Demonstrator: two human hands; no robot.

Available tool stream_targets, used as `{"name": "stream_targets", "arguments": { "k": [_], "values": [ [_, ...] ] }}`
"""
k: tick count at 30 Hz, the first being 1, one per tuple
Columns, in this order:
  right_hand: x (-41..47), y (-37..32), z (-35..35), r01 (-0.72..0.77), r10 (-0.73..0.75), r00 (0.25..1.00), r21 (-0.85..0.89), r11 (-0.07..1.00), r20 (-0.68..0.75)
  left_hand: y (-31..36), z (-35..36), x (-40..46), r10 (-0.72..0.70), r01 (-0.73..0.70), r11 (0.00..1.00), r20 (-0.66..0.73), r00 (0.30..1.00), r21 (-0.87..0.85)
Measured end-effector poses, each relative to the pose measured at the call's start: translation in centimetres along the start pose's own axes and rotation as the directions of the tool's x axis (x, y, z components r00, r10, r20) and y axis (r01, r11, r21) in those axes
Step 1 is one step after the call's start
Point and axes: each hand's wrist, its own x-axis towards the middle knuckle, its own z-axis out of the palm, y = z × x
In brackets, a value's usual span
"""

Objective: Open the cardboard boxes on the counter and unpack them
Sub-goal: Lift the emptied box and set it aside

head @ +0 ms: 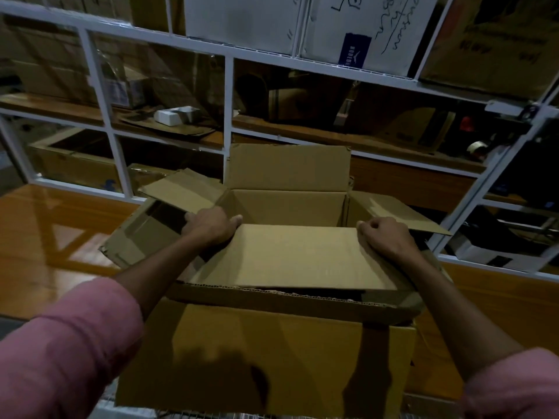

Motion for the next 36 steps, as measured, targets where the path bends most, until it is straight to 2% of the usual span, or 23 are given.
{"name": "stream_targets", "arguments": {
  "k": [4, 9, 11, 13, 17, 21, 24, 27, 29, 32, 34, 36],
  "values": [
    [0.2, 0.7, 0.4, -0.034, 0.048, 0.972, -0.066, 0.997, 0.230, -0.3, 0.1, -1.9, -0.028, 0.012, 0.990, 0.112, 0.993, 0.138],
    [-0.8, 1.3, 2.0, 0.005, 0.036, 0.939, -0.118, 0.993, 0.342, -0.6, 0.5, -3.7, -0.017, -0.049, 0.941, 0.193, 0.981, 0.335],
    [-1.0, 1.1, 2.1, 0.020, 0.043, 0.902, -0.142, 0.990, 0.429, -0.8, -0.1, -3.7, -0.008, -0.081, 0.924, 0.231, 0.973, 0.374],
    [-1.2, 1.1, 2.4, 0.001, 0.070, 0.860, -0.138, 0.990, 0.505, -0.6, -0.7, -3.5, 0.013, -0.119, 0.911, 0.259, 0.966, 0.395],
    [-1.3, 1.5, 3.3, 0.080, 0.021, 0.824, -0.153, 0.985, 0.566, 0.1, -0.9, -3.2, 0.107, -0.214, 0.873, 0.256, 0.961, 0.439],
    [-2.1, 1.3, 3.2, 0.151, -0.071, 0.811, -0.090, 0.984, 0.580, 1.2, -0.4, -3.9, 0.156, -0.268, 0.894, 0.310, 0.938, 0.360],
    [-2.6, 1.6, 3.3, 0.197, -0.127, 0.817, -0.067, 0.978, 0.563, 1.8, 0.3, -4.8, 0.185, -0.301, 0.897, 0.344, 0.921, 0.325],
    [-2.9, 2.1, 3.4, 0.220, -0.159, 0.852, -0.065, 0.973, 0.499, 2.5, 0.4, -5.7, 0.245, -0.341, 0.889, 0.311, 0.918, 0.305],
    [-3.5, 2.0, 3.1, 0.248, -0.202, 0.904, -0.075, 0.966, 0.377, 3.3, 0.2, -6.4, 0.321, -0.379, 0.892, 0.244, 0.915, 0.245],
    [-4.6, 1.3, 2.6, 0.303, -0.291, 0.947, -0.076, 0.950, 0.137, 5.6, 0.1, -7.8, 0.467, -0.482, 0.870, 0.144, 0.873, 0.102],
    [-5.2, 1.2, 2.6, 0.327, -0.332, 0.943, -0.142, 0.934, -0.016, 7.5, 0.4, -8.9, 0.563, -0.567, 0.821, 0.076, 0.823, 0.063],
    [-5.8, 1.4, 2.5, 0.326, -0.365, 0.922, -0.244, 0.913, -0.132, 9.4, 1.7, -9.8, 0.658, -0.652, 0.749, -0.012, 0.753, 0.120]
  ]
}}
